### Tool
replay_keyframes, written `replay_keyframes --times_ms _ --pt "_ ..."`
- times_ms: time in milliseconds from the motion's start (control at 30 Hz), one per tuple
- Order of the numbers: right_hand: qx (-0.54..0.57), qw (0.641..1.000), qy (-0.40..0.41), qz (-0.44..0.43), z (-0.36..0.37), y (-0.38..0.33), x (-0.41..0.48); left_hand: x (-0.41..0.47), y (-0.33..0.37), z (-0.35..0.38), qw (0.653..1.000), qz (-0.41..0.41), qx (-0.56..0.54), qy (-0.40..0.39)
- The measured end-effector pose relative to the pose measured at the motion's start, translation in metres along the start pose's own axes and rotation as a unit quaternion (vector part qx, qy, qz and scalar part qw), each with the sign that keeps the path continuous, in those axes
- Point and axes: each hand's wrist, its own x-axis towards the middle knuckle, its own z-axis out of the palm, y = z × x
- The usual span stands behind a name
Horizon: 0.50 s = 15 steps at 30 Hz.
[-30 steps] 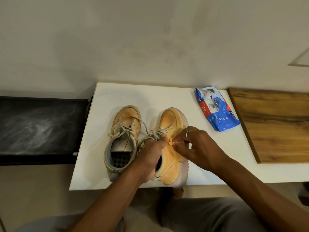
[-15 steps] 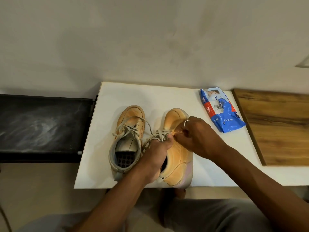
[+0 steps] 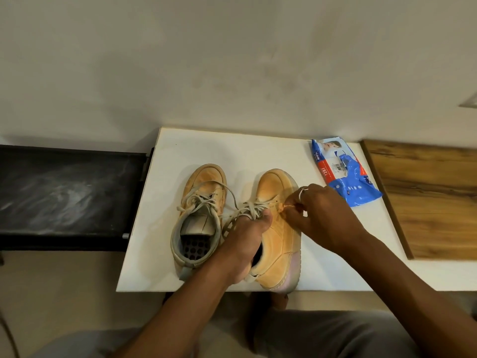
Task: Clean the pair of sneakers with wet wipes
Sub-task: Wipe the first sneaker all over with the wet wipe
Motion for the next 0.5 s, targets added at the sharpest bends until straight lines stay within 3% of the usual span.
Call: replay_keyframes --times_ms 133,500 --pt "-0.027 0.997 0.069 0.017 0.001 0.009 0.009 -0.002 0.002 0.001 1.0 0.005 0.001 0.001" --pt "-0.044 0.998 0.052 -0.014 -0.001 0.019 0.058 -0.004 0.001 0.001 1.0 -0.002 -0.011 0.002"
